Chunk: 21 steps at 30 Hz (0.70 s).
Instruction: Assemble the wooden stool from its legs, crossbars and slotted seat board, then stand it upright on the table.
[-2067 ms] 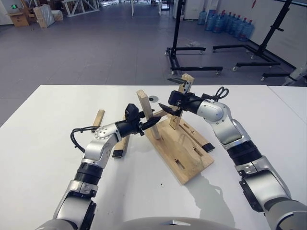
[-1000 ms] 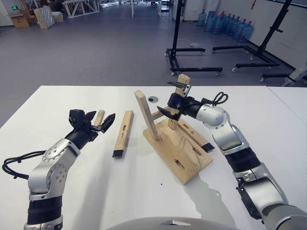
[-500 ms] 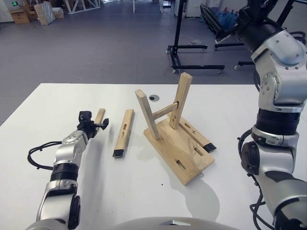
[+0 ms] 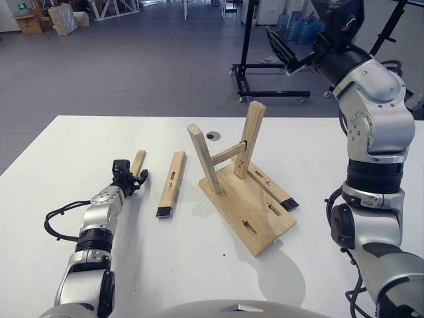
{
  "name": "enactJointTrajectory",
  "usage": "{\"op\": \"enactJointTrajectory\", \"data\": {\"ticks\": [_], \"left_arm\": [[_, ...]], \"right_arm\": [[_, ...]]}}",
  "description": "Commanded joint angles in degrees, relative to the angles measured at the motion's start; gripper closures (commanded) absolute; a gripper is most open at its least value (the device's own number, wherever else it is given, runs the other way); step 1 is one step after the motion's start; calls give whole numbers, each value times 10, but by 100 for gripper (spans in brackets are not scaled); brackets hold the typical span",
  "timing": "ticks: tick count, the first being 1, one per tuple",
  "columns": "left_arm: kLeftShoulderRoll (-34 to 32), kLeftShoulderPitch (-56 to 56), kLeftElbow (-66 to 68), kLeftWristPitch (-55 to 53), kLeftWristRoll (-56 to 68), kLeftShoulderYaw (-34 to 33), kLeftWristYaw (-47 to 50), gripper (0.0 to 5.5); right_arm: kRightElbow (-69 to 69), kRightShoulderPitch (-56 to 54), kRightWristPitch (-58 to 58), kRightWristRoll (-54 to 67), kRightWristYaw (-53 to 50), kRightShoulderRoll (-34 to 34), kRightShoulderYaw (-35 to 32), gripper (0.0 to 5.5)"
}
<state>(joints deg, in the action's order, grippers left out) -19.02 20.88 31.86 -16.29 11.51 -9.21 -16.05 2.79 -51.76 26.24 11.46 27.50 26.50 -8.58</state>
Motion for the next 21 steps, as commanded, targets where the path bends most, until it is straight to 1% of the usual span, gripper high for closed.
{"op": "enactJointTrajectory", "data": {"ticks": [1,3,4,7,8,11,16,19,21], "left_arm": [[5,-9,42,-8,-10,1,2,280],[5,-6,55,-2,-13,0,2,314],[5,-7,59,1,-14,-1,2,321],[8,-16,63,6,-19,2,3,374],[8,-20,63,7,-23,6,3,378],[9,-24,58,9,-32,16,3,421],[9,-24,36,21,-27,6,12,422],[0,-12,-38,40,7,-39,21,422],[-16,5,-128,42,35,-70,22,422]], "right_arm": [[-4,8,5,6,-2,0,5,27],[-4,12,6,8,-1,-3,8,27],[-5,13,6,8,0,-3,10,27],[-6,15,6,11,-2,-3,11,27],[-6,15,5,12,-2,-2,12,27],[-6,16,4,12,-4,-2,13,27],[-14,13,1,16,-7,-4,10,27],[-28,8,4,28,-12,-8,-3,27],[-55,2,16,46,-25,-12,-28,27]]}}
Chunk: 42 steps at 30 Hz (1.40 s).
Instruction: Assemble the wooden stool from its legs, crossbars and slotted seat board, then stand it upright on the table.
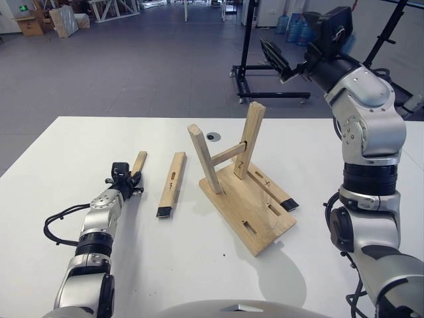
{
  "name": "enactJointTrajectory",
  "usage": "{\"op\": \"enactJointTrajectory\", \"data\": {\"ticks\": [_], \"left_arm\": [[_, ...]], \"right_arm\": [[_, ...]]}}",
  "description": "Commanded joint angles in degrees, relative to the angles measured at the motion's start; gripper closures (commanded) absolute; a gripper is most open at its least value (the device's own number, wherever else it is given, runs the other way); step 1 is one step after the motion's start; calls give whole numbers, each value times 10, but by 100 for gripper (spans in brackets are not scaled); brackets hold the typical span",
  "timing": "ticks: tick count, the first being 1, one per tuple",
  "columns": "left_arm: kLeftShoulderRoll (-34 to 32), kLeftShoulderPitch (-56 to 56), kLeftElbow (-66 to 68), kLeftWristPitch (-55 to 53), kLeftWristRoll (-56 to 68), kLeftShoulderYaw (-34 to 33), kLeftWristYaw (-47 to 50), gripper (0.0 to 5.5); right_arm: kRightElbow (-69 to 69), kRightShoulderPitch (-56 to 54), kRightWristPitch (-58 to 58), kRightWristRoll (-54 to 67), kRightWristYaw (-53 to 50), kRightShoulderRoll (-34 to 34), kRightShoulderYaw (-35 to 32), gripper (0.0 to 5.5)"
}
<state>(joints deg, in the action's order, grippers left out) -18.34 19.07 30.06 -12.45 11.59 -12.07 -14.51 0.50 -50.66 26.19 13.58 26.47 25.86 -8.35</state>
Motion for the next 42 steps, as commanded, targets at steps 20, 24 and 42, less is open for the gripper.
{"op": "enactJointTrajectory", "data": {"ticks": [20,24,42], "left_arm": [[-37,159,-456,-77,79,123,-117,422],[-28,155,-464,-85,83,128,-119,422],[-20,142,-478,-94,74,143,-124,422]], "right_arm": [[-42,-62,380,640,-356,-271,-238,27],[-62,-66,337,636,-358,-280,-213,27],[-98,-72,246,627,-326,-275,-151,84]]}}
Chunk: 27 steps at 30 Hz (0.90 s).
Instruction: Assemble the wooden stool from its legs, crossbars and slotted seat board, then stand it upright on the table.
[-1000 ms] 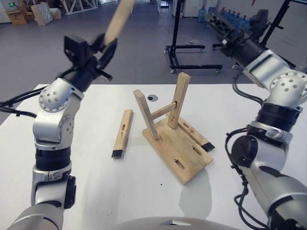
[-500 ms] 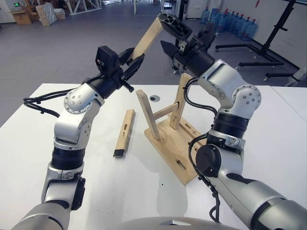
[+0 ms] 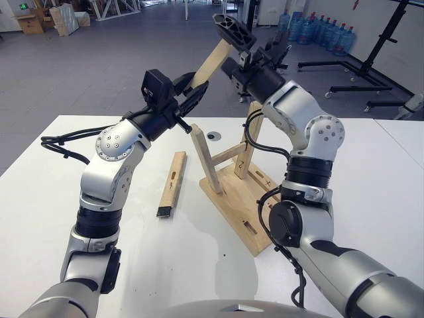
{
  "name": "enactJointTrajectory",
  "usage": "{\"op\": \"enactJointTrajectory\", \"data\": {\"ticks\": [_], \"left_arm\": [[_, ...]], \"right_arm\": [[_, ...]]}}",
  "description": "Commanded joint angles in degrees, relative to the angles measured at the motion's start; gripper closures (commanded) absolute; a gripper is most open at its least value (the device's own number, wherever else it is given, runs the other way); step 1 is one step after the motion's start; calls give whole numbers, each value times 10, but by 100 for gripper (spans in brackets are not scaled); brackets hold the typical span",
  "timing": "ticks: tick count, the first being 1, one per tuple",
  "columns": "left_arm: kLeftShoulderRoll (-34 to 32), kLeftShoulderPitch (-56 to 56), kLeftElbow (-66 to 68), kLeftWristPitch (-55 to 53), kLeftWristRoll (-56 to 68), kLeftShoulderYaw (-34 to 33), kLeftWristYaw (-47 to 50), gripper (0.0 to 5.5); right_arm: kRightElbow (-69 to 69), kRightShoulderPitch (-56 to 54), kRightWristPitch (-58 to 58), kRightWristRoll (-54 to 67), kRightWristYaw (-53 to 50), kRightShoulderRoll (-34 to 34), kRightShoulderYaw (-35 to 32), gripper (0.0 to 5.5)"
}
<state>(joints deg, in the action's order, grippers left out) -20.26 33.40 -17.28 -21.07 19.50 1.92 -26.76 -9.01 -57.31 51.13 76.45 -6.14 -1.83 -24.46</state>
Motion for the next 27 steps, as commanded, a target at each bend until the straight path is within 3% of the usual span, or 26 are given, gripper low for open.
{"op": "enactJointTrajectory", "data": {"ticks": [1,21,24,27], "left_arm": [[0,-2,-6,-8,-5,3,-1,422],[0,-14,-13,-12,-7,6,-1,422],[-3,-39,-27,-20,-2,4,0,422],[-1,-55,-37,-25,-3,6,3,422]], "right_arm": [[-2,-4,-4,-1,0,1,12,100],[7,6,-16,10,-6,0,25,459],[15,25,-13,7,-9,2,29,503],[23,43,-10,7,-10,4,33,511]]}}
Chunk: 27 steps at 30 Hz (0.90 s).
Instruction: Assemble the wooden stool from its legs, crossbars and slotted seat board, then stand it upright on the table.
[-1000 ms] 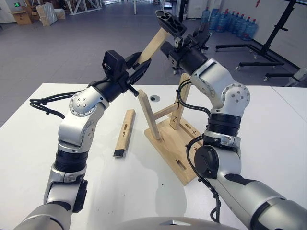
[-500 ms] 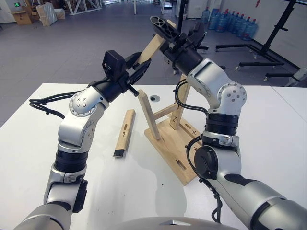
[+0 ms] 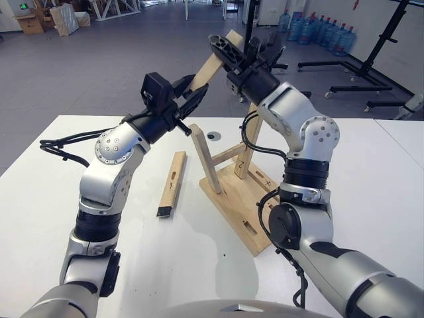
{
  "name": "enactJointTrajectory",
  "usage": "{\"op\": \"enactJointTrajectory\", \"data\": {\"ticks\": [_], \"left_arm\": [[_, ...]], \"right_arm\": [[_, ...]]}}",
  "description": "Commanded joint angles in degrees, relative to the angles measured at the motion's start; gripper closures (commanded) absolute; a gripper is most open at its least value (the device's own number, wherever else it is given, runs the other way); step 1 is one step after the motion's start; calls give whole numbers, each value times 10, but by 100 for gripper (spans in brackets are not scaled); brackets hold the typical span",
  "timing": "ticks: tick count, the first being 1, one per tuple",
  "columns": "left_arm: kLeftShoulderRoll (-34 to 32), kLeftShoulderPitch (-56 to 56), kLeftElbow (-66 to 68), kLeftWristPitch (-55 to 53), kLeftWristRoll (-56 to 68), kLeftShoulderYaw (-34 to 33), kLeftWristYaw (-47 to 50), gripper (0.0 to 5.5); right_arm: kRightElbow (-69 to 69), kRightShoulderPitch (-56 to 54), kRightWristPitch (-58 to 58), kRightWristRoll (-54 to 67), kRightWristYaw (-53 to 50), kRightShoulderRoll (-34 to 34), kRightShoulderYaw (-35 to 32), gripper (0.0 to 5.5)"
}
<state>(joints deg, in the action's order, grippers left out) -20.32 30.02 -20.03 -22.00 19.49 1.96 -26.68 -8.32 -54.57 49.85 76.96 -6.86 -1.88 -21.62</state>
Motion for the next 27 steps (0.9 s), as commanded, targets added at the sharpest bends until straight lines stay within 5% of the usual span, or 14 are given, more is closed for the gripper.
{"op": "enactJointTrajectory", "data": {"ticks": [1,27], "left_arm": [[1,-23,-11,-17,-4,6,4,422],[16,-59,-5,-17,-9,11,5,422]], "right_arm": [[18,22,2,2,-3,4,7,511],[53,80,2,19,-22,-5,29,511]]}}
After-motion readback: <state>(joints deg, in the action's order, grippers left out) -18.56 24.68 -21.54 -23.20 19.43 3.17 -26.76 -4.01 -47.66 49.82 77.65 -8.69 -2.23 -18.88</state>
